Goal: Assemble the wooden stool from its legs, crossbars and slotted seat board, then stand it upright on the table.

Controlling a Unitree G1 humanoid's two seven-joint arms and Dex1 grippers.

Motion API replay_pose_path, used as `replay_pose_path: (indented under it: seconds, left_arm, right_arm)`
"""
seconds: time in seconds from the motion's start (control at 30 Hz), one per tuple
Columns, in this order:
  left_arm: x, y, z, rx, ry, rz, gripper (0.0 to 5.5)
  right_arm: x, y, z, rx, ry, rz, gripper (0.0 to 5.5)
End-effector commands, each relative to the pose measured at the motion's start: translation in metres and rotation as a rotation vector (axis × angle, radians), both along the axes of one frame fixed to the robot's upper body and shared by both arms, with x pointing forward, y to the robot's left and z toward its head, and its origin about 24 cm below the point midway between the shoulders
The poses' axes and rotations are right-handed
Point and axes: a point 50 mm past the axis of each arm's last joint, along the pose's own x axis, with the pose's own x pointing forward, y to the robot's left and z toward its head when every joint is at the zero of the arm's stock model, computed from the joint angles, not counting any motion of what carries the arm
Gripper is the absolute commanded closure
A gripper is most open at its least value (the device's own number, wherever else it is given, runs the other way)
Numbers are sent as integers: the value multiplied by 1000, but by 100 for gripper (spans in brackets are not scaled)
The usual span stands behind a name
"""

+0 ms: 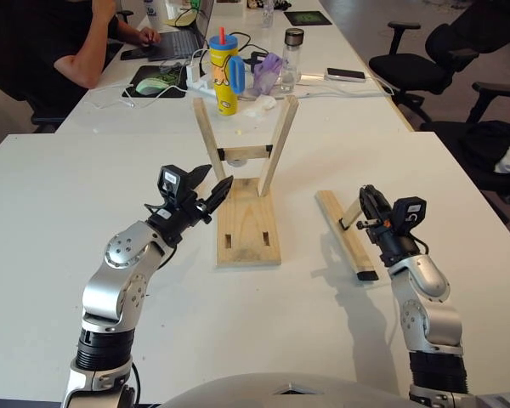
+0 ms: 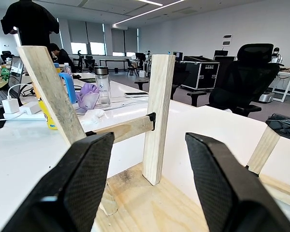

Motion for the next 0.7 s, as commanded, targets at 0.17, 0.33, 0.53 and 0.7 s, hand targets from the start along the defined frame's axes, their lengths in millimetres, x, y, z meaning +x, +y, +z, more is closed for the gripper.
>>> replay_pose_path:
  seconds: [0.17, 0.33, 0.53, 0.7]
  left_arm:
    - [2, 1, 2, 15, -11, 12, 278]
    - [1, 6, -3, 38, -3, 17, 278]
    - [-1, 11, -5, 45, -6, 29, 278]
    - [0, 12, -6, 33, -8, 31, 278]
  right_arm:
    - [-2, -3, -30, -12, 193, -9, 509]
    - [9, 1, -11, -67, 127, -11, 509]
    - [21, 8, 21, -12, 24, 18, 396]
    - [30, 12, 62, -21, -107, 29, 356]
